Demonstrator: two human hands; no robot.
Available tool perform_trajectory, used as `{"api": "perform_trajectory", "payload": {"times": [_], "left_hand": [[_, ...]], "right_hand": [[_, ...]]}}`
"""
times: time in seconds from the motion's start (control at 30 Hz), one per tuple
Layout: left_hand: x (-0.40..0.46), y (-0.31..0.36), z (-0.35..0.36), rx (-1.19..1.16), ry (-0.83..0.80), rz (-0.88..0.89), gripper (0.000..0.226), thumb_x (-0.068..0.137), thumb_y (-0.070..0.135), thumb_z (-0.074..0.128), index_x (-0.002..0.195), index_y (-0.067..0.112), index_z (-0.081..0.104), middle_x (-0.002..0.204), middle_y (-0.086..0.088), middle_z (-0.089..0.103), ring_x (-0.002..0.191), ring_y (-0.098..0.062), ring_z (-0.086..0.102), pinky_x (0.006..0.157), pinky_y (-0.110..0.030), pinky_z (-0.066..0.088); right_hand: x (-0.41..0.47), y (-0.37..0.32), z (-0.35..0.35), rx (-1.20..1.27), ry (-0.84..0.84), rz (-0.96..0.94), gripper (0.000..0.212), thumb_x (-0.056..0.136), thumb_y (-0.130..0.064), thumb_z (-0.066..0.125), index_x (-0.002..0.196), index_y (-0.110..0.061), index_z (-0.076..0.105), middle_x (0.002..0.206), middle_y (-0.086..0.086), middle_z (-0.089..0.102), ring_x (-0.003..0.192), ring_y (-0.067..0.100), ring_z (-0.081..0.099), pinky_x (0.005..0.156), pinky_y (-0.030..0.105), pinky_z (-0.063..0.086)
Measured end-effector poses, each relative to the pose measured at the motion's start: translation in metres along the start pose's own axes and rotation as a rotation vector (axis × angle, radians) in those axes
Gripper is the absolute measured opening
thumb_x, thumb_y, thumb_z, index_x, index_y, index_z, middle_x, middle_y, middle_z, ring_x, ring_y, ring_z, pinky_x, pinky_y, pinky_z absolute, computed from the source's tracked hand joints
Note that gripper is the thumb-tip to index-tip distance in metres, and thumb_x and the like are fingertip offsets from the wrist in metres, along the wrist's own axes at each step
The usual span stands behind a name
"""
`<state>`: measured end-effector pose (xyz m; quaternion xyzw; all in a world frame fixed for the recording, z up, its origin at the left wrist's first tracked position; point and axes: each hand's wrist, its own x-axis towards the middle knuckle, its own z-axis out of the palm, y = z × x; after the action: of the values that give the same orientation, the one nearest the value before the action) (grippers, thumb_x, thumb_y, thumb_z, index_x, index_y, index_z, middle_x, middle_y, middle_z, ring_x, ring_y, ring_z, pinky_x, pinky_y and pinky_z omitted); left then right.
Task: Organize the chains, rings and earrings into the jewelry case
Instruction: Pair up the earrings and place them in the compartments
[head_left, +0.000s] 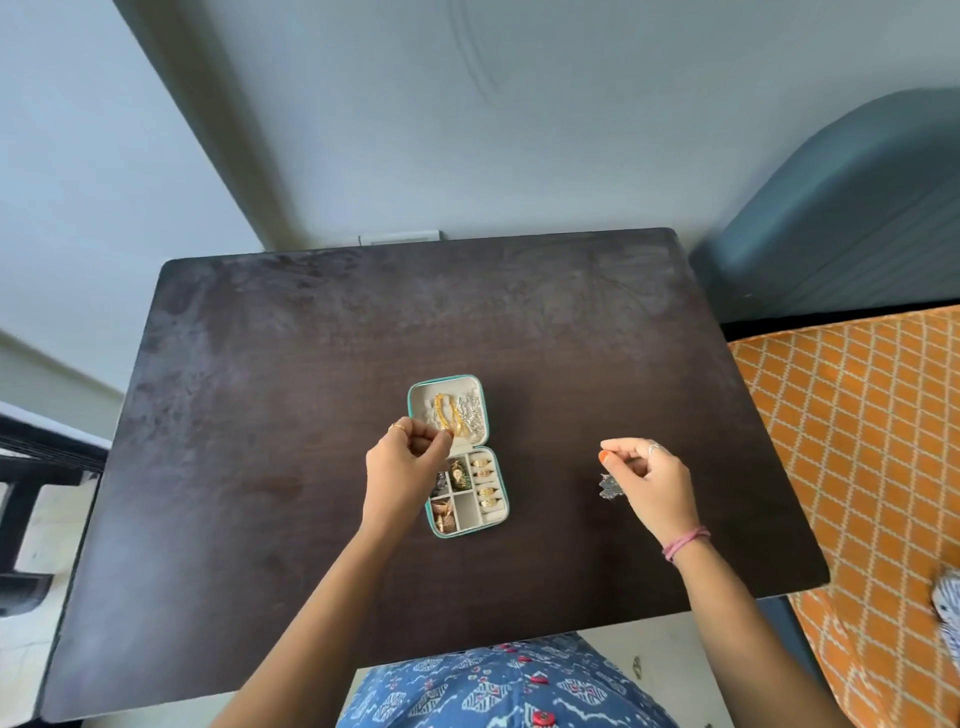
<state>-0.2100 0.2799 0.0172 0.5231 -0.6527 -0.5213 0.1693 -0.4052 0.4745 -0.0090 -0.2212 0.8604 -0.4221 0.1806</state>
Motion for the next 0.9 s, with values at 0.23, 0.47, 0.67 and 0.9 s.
{"api": "perform_trajectory", "payload": {"times": [0.23, 0.47, 0.67, 0.9], "left_hand": [[-0.018, 0.028, 0.063, -0.213, -0.27, -0.034, 0.012, 0.09, 0.013, 0.065, 0.08, 0.009, 0.059, 0.066, -0.003, 0.067, 0.059, -0.009, 0.065, 0.057, -0.021, 0.054], [-0.029, 0.018, 0.13, -0.055, -0.466, -0.091, 0.015, 0.089, 0.004, 0.057, 0.083, 0.018, 0.061, 0.082, -0.003, 0.071, 0.075, -0.014, 0.067, 0.071, -0.027, 0.056], [-0.03, 0.004, 0.169, 0.175, -0.464, -0.035, 0.021, 0.086, 0.014, 0.063, 0.106, 0.017, 0.065, 0.102, 0.002, 0.07, 0.095, -0.011, 0.066, 0.091, -0.028, 0.052], [-0.028, -0.002, 0.195, 0.412, -0.483, 0.045, 0.041, 0.089, 0.029, 0.064, 0.127, 0.016, 0.055, 0.105, -0.003, 0.063, 0.1, -0.014, 0.058, 0.089, -0.023, 0.043]], "right_hand": [[0.013, 0.03, -0.029, -0.016, -0.047, 0.033, 0.014, 0.084, -0.009, 0.068, 0.087, -0.023, 0.073, 0.083, -0.007, 0.069, 0.073, 0.002, 0.062, 0.066, 0.005, 0.044], [0.019, 0.052, -0.033, -0.122, -0.22, -0.003, 0.02, 0.087, -0.003, 0.062, 0.097, -0.017, 0.073, 0.096, -0.003, 0.069, 0.084, 0.007, 0.065, 0.078, 0.01, 0.046], [0.028, 0.059, -0.026, -0.298, -0.403, -0.033, 0.03, 0.087, -0.013, 0.066, 0.117, -0.017, 0.065, 0.104, -0.009, 0.056, 0.095, 0.007, 0.059, 0.09, 0.024, 0.05], [0.028, 0.067, -0.022, -0.154, -0.284, 0.068, 0.024, 0.088, -0.016, 0.066, 0.111, -0.016, 0.069, 0.104, 0.0, 0.064, 0.085, 0.007, 0.061, 0.075, 0.007, 0.043]]}}
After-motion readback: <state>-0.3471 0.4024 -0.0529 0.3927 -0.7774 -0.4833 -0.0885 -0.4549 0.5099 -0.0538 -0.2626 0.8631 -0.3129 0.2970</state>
